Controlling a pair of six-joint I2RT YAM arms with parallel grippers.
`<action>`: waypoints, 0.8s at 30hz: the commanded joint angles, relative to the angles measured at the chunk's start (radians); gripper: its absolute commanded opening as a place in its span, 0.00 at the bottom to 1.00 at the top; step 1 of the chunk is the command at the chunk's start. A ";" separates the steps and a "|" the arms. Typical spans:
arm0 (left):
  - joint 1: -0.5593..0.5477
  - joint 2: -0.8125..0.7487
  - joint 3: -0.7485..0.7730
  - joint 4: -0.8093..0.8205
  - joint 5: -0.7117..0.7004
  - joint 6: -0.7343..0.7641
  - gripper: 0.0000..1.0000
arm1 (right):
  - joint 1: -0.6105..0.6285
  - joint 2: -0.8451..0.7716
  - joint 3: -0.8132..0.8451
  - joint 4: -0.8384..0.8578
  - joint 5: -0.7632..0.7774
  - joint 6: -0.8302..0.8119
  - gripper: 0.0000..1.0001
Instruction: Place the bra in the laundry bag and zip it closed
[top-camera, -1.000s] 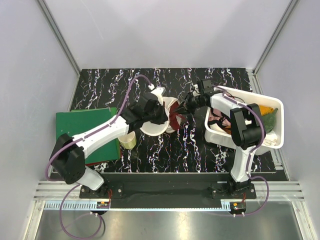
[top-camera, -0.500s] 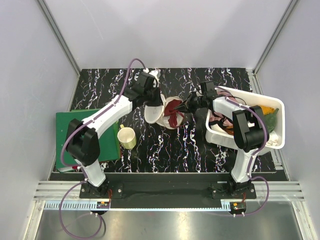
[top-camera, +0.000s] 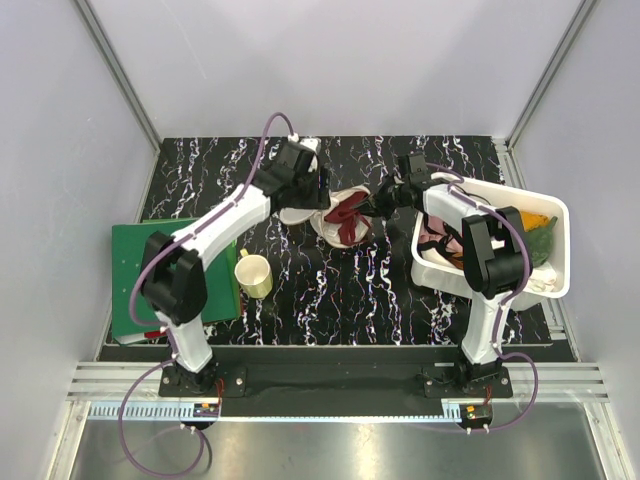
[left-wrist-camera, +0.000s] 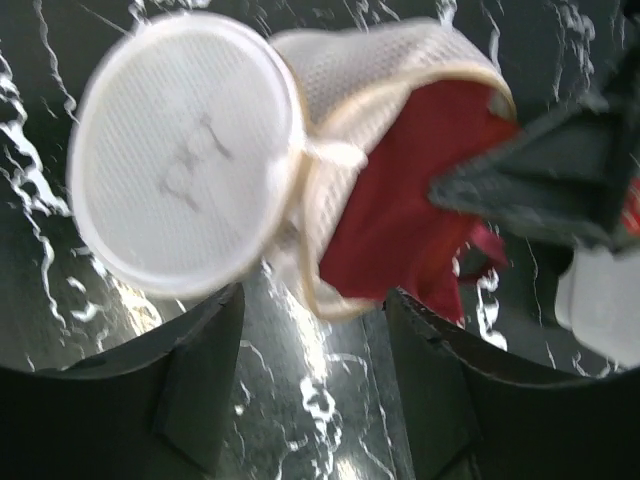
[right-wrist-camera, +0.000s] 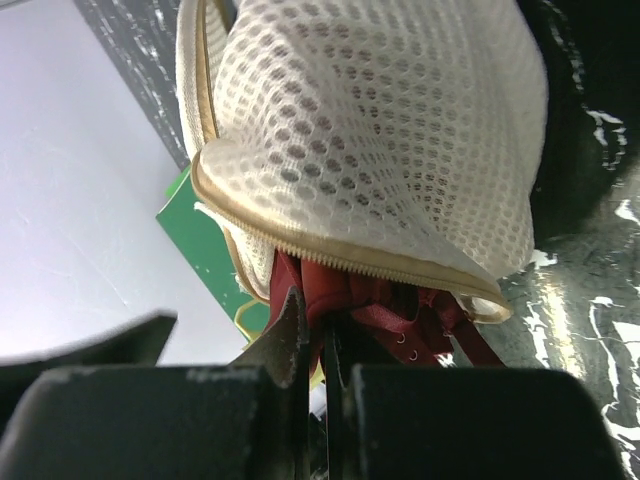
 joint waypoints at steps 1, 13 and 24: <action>-0.082 -0.184 -0.151 0.071 -0.081 -0.028 0.60 | 0.009 0.009 0.037 -0.003 0.029 0.008 0.00; -0.085 -0.088 -0.391 0.349 0.074 -0.223 0.70 | 0.010 -0.014 0.044 -0.001 0.037 0.016 0.00; -0.068 0.069 -0.289 0.363 0.014 -0.249 0.61 | 0.010 -0.023 0.054 -0.001 0.037 0.019 0.00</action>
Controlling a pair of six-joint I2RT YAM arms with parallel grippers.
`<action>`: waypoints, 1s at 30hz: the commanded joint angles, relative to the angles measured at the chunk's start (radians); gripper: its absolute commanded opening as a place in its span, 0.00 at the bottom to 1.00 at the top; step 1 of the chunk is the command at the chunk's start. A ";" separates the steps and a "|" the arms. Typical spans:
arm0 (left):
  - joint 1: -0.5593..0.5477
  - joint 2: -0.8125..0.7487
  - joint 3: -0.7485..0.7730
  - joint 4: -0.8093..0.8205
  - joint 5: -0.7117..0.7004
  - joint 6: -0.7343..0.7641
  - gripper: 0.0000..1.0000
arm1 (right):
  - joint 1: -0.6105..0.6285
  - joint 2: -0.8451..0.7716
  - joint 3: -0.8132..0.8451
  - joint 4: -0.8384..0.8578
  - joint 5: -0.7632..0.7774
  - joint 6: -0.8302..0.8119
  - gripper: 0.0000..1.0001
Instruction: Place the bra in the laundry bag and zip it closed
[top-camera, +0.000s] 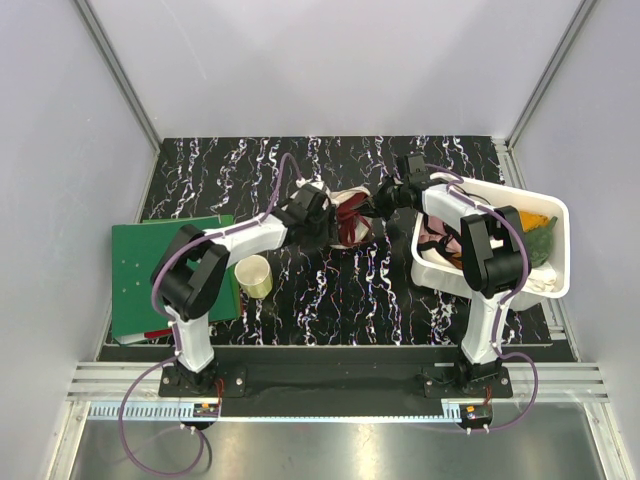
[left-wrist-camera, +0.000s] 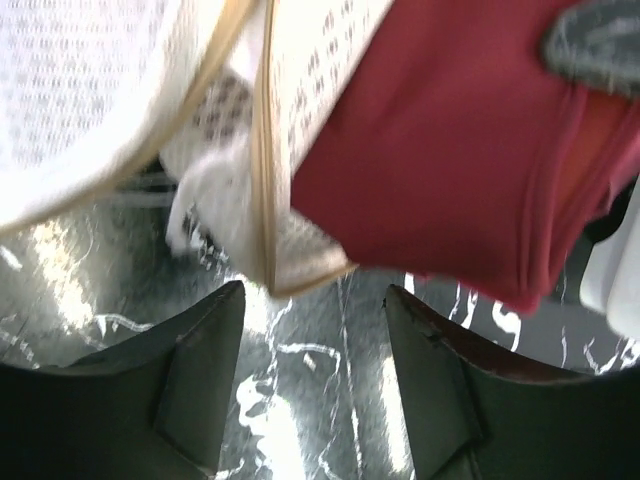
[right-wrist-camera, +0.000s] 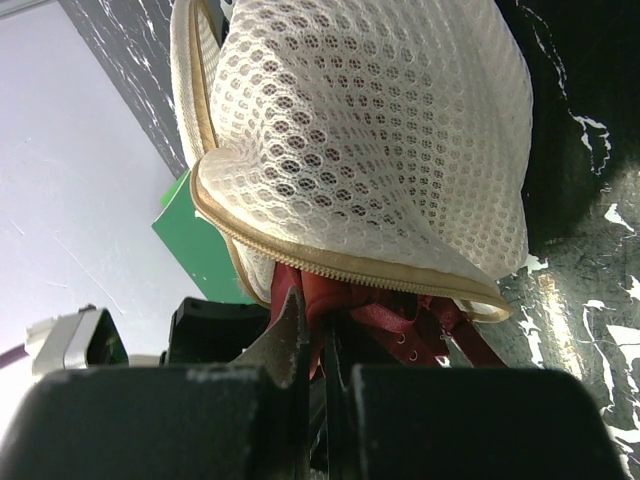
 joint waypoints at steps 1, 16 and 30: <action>0.015 0.028 0.053 0.100 -0.024 -0.029 0.61 | 0.009 -0.039 0.049 0.011 0.020 0.012 0.00; 0.039 0.005 -0.068 0.294 0.246 -0.125 0.00 | 0.010 -0.119 -0.028 0.103 0.083 0.086 0.00; 0.044 -0.141 -0.194 0.550 0.641 -0.302 0.00 | 0.050 -0.206 -0.089 0.135 0.253 -0.058 0.00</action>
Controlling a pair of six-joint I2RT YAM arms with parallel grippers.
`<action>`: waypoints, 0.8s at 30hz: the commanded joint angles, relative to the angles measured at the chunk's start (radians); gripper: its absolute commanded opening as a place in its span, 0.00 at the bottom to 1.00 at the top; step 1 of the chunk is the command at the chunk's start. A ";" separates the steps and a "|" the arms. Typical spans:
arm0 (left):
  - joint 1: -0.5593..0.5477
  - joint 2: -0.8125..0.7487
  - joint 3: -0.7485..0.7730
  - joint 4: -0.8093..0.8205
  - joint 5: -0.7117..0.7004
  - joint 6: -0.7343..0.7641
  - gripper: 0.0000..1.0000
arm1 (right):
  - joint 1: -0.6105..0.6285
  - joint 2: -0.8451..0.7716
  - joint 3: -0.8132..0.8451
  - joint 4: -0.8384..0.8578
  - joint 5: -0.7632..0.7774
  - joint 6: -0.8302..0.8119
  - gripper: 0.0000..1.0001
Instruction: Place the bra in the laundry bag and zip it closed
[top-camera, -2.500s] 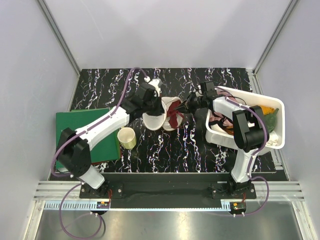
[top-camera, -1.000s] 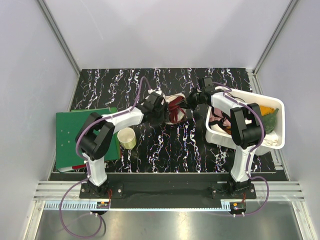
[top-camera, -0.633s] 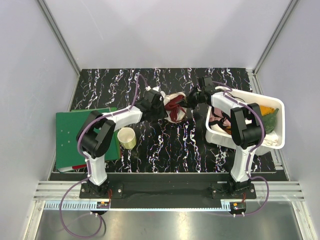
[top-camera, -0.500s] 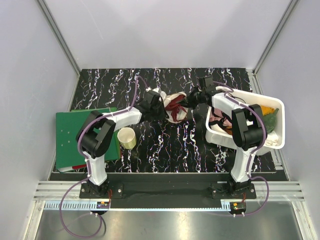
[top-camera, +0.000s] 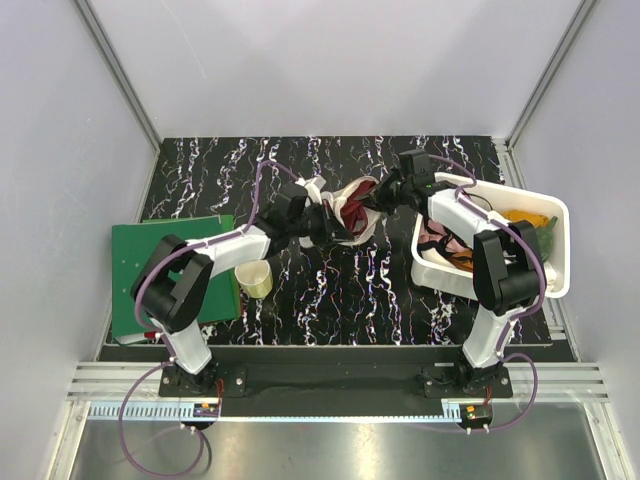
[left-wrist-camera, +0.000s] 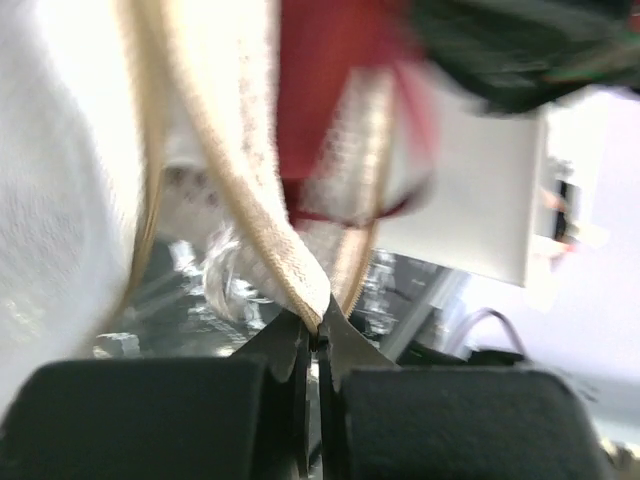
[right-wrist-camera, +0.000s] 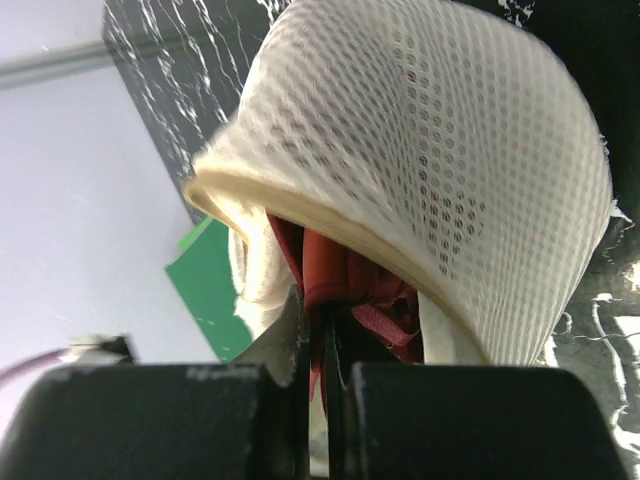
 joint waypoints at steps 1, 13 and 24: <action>0.006 -0.008 -0.003 0.178 0.236 -0.090 0.00 | 0.034 -0.047 -0.018 0.065 0.078 -0.124 0.00; 0.082 -0.059 -0.003 0.074 0.187 -0.046 0.00 | 0.072 -0.070 -0.104 0.031 0.134 -0.397 0.00; 0.104 -0.053 0.026 -0.099 0.153 0.077 0.00 | 0.077 0.002 0.144 -0.403 0.119 -0.594 0.45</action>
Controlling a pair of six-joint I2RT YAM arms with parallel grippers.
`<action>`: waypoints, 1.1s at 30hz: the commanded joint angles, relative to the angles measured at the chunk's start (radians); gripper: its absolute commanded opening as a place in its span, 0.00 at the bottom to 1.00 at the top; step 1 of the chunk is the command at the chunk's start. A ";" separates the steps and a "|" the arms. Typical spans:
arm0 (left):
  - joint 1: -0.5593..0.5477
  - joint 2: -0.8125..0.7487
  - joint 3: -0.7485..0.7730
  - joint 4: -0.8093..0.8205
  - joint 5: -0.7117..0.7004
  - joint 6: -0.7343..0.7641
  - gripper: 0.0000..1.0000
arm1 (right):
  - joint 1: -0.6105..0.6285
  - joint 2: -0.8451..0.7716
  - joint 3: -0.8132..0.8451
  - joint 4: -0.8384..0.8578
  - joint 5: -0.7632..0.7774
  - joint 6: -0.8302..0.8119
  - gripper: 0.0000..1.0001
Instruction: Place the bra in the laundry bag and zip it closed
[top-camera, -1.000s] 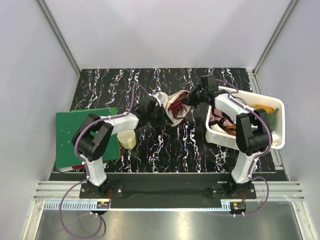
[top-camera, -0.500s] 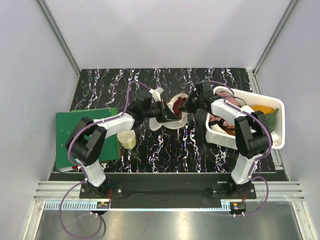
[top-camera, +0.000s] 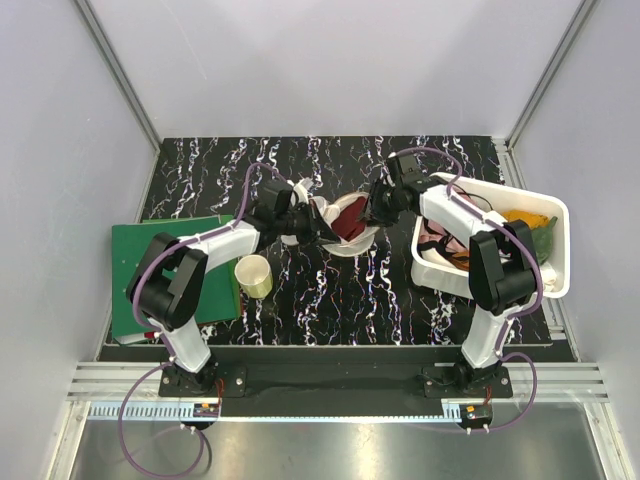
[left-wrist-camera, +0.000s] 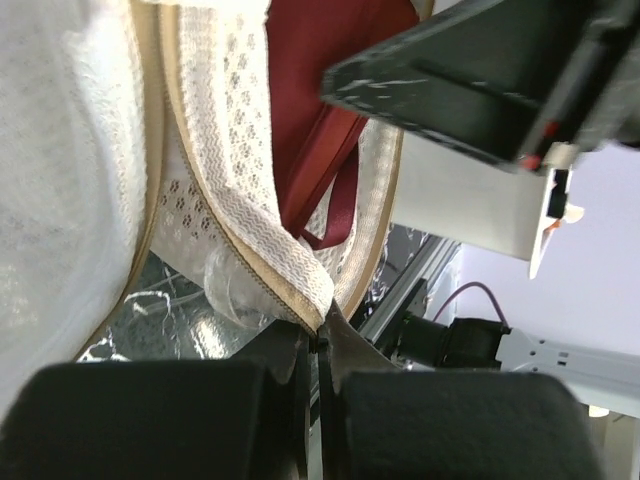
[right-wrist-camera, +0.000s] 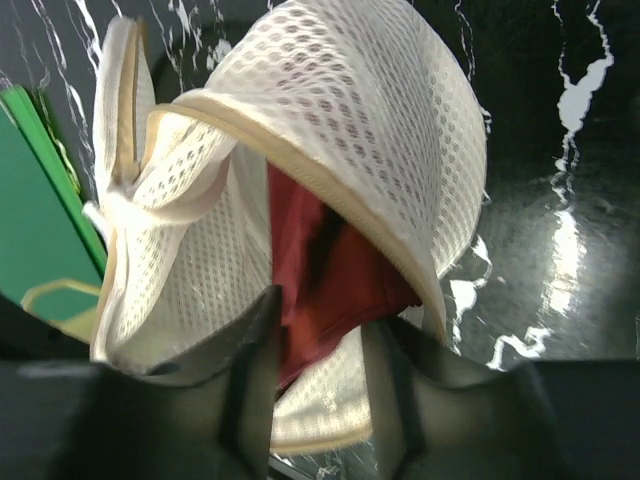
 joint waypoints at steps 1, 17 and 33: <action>-0.003 -0.044 0.037 -0.047 -0.013 0.069 0.00 | 0.008 -0.009 0.109 -0.190 0.024 -0.117 0.55; -0.011 -0.065 0.060 -0.079 -0.008 0.101 0.00 | 0.003 -0.003 0.315 -0.469 0.131 -0.177 0.69; -0.011 -0.068 0.067 -0.110 -0.028 0.123 0.00 | 0.003 -0.030 0.142 -0.357 0.130 -0.091 0.44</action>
